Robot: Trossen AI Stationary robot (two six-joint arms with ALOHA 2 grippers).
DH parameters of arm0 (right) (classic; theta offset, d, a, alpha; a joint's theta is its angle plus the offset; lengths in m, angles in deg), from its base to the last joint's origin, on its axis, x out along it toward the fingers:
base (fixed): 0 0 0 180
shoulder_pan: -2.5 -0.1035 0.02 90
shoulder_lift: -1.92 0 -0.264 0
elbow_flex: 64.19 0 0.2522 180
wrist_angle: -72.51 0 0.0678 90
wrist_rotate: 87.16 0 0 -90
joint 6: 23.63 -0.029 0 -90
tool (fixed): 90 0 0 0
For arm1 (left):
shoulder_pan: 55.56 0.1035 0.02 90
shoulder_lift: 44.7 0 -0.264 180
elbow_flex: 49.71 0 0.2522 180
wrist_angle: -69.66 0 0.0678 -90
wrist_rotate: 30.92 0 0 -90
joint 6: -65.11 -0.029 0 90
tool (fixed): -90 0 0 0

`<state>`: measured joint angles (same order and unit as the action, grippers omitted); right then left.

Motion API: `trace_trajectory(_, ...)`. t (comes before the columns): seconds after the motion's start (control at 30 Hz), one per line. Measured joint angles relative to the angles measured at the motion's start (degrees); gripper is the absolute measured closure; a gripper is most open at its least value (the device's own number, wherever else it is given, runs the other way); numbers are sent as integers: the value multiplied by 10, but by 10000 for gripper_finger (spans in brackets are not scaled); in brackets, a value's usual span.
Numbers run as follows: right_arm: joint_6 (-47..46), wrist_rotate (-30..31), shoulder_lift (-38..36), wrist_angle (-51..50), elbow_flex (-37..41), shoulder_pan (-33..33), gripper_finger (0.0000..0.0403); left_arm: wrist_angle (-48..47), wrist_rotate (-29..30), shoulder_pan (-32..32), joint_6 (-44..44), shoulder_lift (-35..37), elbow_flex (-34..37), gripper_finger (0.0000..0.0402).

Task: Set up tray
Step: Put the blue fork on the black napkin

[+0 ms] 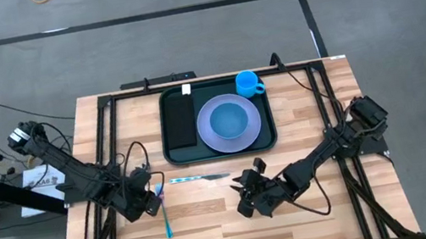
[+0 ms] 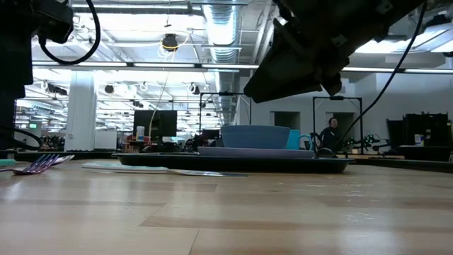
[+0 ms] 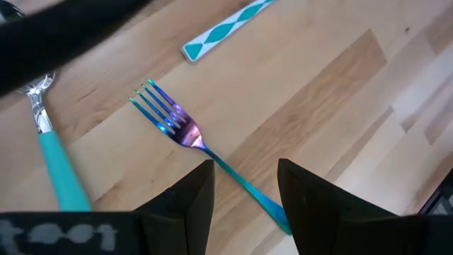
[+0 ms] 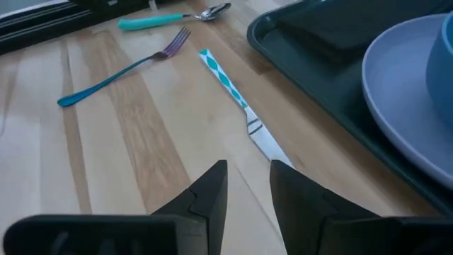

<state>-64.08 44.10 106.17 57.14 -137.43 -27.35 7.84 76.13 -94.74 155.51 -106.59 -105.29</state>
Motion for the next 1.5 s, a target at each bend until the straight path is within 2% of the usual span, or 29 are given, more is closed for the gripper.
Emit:
trace_trajectory(0.3,73,11,0,25,0,13,303,0,-32,0,-14,0,0,258)
trace_trajectory(0.5,111,54,0,44,0,19,303,0,-32,-1,-13,0,0,258)
trace_trajectory(0.83,174,54,0,78,0,28,303,0,-28,-1,32,0,0,258)
trace_trajectory(0.93,218,53,0,117,0,37,303,0,-28,1,41,0,0,258)
trace_trajectory(1.0,245,46,0,148,0,42,303,0,-26,1,43,0,0,258)
trace_trajectory(1.1,278,2,0,164,0,44,303,0,-13,-1,54,0,0,258)
trace_trajectory(1.3,285,-59,0,161,0,14,303,0,-3,-1,27,0,0,258)
trace_trajectory(1.5,285,-24,0,131,0,-37,303,0,-3,-1,10,0,0,258)
